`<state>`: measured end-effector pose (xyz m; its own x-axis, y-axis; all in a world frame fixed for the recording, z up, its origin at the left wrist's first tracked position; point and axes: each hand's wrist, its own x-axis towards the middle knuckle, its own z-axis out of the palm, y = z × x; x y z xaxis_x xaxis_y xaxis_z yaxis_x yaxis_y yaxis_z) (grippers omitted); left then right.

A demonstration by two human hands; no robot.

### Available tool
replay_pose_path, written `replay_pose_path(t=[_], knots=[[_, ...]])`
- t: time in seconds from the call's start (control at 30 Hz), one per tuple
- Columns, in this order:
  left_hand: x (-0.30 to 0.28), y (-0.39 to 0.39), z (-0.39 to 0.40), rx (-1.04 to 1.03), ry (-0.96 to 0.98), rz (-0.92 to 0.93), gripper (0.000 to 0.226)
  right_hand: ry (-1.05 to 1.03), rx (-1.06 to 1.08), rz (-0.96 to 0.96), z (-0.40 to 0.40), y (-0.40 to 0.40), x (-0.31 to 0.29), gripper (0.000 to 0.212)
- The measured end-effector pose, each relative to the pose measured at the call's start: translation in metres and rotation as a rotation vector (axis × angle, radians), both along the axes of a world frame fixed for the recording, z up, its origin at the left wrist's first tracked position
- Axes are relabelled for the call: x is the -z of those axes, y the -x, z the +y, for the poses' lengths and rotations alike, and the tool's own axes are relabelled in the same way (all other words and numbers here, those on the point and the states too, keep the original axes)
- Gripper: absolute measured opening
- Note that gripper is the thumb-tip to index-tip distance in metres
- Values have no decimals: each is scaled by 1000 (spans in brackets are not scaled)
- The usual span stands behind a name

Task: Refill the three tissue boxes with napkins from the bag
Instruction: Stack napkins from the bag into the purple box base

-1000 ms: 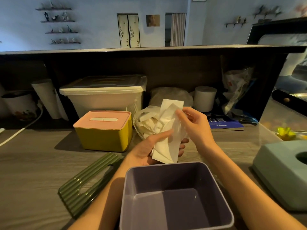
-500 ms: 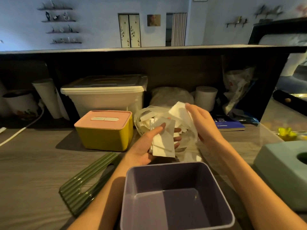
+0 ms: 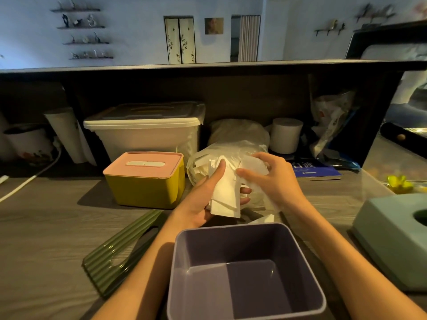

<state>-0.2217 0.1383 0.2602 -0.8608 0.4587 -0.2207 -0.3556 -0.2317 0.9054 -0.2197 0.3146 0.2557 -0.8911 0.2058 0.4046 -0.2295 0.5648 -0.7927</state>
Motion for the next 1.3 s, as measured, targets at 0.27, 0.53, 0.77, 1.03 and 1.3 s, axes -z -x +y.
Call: replay_pose_path(t=[0.27,0.53,0.77,1.03,1.3], knots=[[-6,-3,-8,11,-114,-9,48,75,-4,194,-2,-3,-9,20],[-6,0,-25,15,-140,52,30,134,-6,272,0,-4,-18,7],[-5,0,-28,-23,-39,306,35,41,-231,148,-11,-11,-19,39],[-4,4,-24,-79,-94,172,30,196,-133,198,-5,-8,-19,14],[5,6,-18,-183,-55,107,32,265,-498,-2,3,-21,-35,19]])
